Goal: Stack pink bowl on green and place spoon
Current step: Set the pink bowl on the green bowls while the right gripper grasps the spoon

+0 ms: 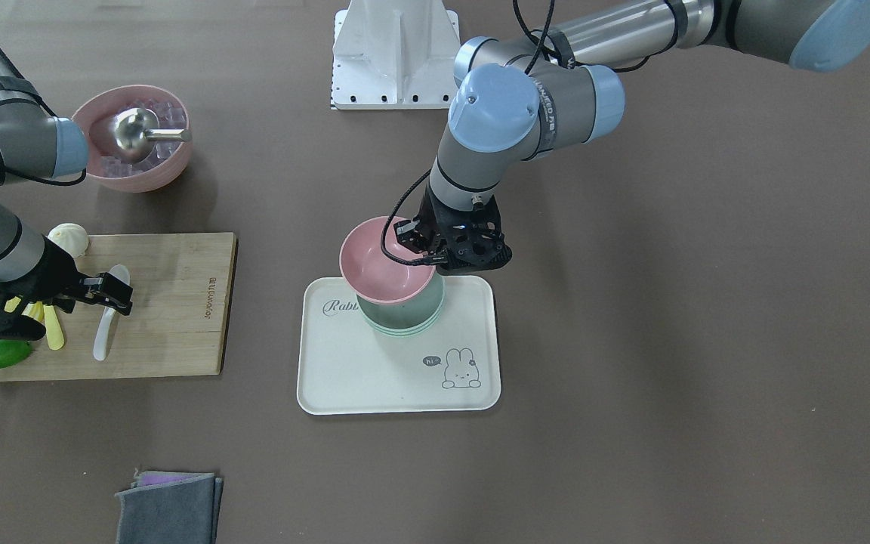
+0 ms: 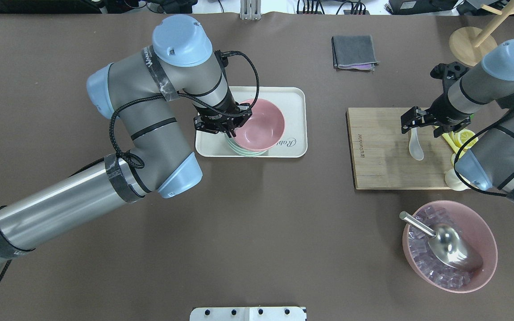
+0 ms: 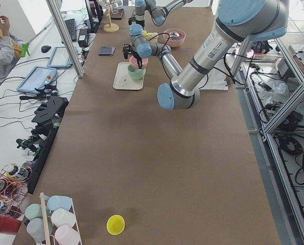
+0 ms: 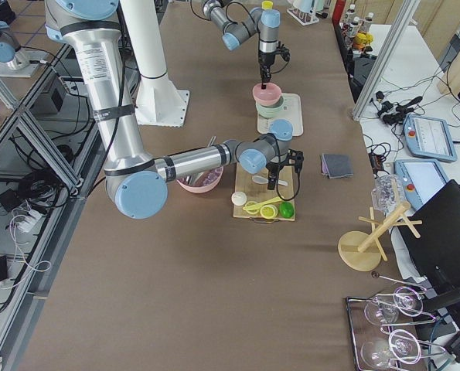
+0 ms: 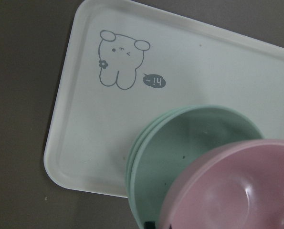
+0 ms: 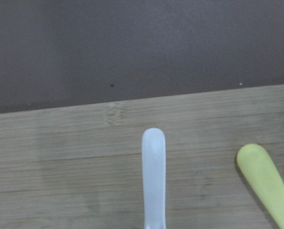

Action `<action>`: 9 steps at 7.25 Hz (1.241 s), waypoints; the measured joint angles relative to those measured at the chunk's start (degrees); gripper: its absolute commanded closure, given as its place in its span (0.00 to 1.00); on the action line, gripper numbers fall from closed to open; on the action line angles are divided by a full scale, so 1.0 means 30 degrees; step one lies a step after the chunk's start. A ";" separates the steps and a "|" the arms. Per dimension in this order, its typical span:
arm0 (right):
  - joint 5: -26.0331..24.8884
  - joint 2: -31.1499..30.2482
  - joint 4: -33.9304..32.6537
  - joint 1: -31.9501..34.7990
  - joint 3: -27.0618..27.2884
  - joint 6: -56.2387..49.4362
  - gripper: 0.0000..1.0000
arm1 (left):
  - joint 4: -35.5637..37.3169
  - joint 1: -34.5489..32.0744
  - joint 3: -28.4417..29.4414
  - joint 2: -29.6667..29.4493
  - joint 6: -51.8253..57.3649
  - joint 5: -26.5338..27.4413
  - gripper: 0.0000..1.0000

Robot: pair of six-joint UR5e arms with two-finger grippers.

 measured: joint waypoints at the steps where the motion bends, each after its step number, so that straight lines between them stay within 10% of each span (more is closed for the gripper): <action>1: -0.0011 0.0078 -0.0031 -0.0031 -0.0011 0.0084 0.05 | -0.0568 0.0014 0.0244 -0.0001 -0.0014 0.0016 1.00; 8: -0.0049 0.0181 -0.0113 -0.0121 -0.0005 0.0179 0.06 | -0.1676 -0.0824 0.0710 0.0123 0.0423 0.0028 1.00; 9: -0.0049 0.0181 -0.0099 -0.0155 -0.0001 0.0199 0.06 | -0.1691 -0.0847 0.0826 0.0143 0.0529 0.0027 0.14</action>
